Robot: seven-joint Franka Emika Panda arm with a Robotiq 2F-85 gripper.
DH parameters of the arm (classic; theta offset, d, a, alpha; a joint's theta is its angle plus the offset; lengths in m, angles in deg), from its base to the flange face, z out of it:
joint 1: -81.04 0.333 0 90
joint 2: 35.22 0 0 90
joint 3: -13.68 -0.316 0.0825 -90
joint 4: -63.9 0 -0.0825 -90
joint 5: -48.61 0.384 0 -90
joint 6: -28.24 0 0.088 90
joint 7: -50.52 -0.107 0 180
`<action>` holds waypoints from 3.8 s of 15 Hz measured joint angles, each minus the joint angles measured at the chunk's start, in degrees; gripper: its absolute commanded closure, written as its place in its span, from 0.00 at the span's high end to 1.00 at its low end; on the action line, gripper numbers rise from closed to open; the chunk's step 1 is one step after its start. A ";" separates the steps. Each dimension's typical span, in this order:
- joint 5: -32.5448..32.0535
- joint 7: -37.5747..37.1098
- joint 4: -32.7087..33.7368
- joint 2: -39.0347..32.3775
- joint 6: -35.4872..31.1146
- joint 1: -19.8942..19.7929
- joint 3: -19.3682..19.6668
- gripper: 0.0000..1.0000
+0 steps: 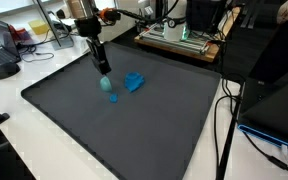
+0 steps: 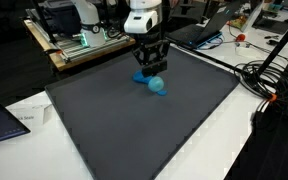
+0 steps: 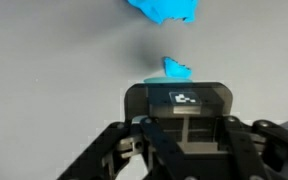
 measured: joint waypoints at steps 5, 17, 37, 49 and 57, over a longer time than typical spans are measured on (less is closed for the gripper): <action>0.71 -0.64 -0.03 0.00 -3.43 0.16 -1.08 0.21; -7.19 -7.72 -0.48 -0.04 -6.92 5.57 -0.35 0.21; -32.57 3.98 -12.49 4.38 -14.75 11.76 -0.15 0.21; -20.43 36.66 -19.95 10.47 -14.10 5.76 -7.77 0.21; -9.24 54.51 -21.14 14.16 -7.34 4.96 -8.16 0.21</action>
